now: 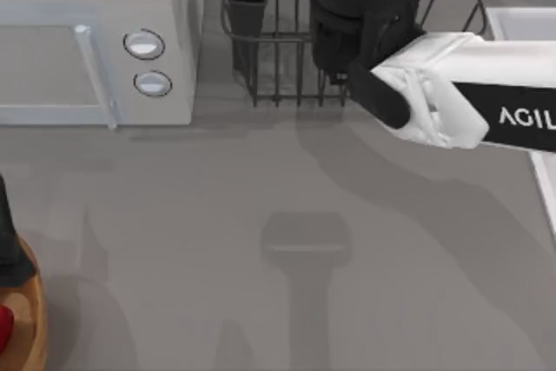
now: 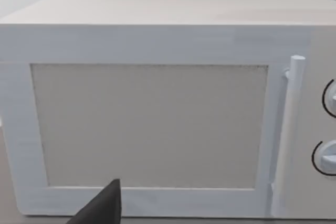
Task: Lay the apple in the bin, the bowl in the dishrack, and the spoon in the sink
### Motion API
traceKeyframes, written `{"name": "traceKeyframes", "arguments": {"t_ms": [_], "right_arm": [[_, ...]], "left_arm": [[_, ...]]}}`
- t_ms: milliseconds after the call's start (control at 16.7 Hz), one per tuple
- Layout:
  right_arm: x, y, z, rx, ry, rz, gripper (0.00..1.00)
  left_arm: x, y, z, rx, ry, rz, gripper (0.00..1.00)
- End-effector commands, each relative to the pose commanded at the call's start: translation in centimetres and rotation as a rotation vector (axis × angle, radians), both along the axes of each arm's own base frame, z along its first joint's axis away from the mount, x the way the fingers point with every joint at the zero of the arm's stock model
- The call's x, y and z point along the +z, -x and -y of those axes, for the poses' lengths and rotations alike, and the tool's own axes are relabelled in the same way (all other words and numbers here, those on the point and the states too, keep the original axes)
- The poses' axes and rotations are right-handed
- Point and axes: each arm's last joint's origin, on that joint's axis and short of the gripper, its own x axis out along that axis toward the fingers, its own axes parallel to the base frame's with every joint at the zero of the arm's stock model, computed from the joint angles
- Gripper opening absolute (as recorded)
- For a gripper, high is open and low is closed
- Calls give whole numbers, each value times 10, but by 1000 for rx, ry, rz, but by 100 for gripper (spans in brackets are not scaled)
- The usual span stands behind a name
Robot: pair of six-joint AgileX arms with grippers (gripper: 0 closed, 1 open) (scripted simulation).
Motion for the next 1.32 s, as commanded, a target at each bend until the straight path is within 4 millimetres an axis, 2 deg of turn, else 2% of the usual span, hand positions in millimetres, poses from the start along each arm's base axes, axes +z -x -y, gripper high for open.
{"name": "traceKeyframes", "arguments": {"t_ms": [180, 480, 1260, 1320], "right_arm": [[-31, -24, 16, 1, 6, -8, 0], [-34, -26, 18, 2, 6, -9, 0], [-34, -26, 18, 2, 6, -9, 98], [-34, -26, 18, 2, 6, -9, 100]], "left_arm": [[0, 0, 0, 0, 0, 0, 100], [0, 0, 0, 0, 0, 0, 100], [0, 0, 0, 0, 0, 0, 100], [0, 0, 0, 0, 0, 0, 100]]}}
